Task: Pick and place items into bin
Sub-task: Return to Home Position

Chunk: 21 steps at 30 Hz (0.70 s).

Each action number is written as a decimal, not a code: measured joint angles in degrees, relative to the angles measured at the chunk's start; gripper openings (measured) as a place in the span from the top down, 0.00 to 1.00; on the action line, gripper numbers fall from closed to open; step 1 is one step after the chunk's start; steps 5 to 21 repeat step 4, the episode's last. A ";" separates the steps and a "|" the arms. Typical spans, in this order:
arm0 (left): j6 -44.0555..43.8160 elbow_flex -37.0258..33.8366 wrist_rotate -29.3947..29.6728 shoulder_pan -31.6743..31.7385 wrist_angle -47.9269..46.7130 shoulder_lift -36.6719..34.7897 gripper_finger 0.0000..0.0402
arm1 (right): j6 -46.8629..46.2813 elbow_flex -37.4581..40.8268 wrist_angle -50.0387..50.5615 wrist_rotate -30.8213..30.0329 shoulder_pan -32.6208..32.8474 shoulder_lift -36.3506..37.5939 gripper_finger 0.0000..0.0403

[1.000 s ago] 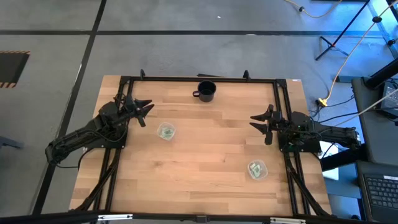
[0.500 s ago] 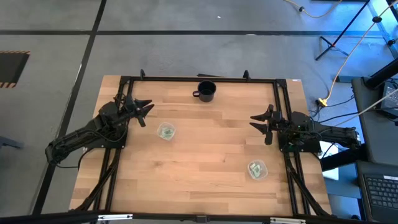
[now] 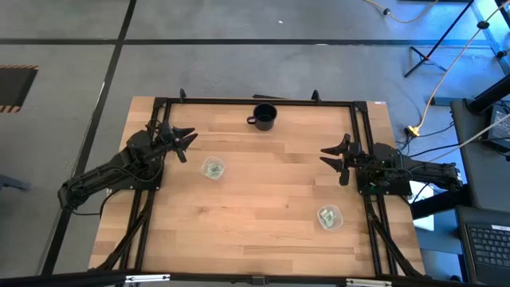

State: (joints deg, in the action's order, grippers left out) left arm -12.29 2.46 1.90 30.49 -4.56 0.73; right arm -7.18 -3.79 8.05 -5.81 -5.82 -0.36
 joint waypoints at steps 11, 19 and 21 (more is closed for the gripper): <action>0.00 0.00 0.01 0.01 0.00 0.00 0.68 | -0.07 0.00 -0.01 0.00 0.00 0.00 0.62; 0.00 0.00 0.01 0.01 0.00 0.00 0.68 | -0.07 0.00 -0.01 0.00 0.00 0.00 0.62; 0.00 0.00 0.01 0.01 0.00 0.00 0.68 | -0.07 0.00 -0.01 0.00 0.00 0.00 0.62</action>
